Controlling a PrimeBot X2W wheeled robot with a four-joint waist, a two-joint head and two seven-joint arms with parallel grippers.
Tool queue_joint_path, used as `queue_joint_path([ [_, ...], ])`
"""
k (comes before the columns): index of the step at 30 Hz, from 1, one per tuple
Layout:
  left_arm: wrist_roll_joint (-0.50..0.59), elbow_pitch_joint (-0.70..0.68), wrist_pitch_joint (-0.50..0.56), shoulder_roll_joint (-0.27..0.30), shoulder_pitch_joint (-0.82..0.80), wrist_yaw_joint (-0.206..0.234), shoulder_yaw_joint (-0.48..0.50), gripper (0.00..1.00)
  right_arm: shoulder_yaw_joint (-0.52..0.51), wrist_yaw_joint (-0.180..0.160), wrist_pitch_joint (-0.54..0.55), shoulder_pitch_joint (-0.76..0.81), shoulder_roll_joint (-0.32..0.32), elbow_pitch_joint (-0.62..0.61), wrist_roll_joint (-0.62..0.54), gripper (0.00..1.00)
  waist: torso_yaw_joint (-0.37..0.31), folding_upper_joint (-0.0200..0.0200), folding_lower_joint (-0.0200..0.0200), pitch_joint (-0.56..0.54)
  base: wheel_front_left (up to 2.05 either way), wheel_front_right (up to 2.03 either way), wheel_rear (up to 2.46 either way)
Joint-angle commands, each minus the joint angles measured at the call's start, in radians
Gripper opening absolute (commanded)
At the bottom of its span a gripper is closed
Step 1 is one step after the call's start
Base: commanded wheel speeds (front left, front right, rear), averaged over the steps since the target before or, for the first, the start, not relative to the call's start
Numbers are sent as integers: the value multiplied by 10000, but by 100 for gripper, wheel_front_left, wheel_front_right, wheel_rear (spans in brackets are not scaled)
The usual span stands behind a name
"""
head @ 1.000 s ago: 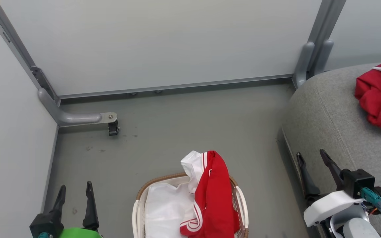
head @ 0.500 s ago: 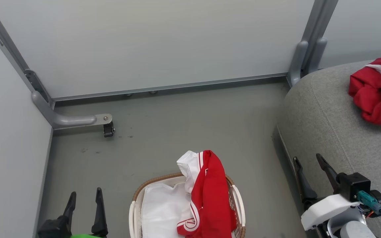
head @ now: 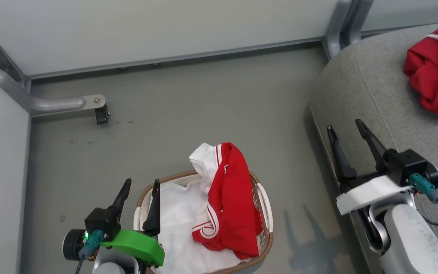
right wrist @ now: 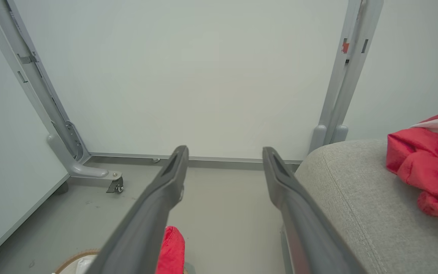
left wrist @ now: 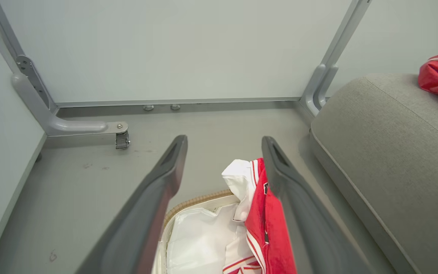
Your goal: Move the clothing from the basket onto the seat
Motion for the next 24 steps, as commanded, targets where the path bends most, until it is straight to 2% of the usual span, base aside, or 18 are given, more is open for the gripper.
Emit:
queue_joint_path([
  [1,-74,144,-4,32,-343,-38,-74,100,71,-14,-44,-294,34,-148,16,100,-571,0,0,1021,0,0,0],
  [14,-401,2035,-4,45,-2268,-132,-1286,100,625,-14,-45,-1605,410,-833,117,100,-1555,0,0,3298,0,0,0],
  [24,-1072,3636,-5,53,-3748,-135,-2137,100,646,-14,-44,-2102,580,-1390,44,100,-2053,0,0,4819,0,0,0],
])
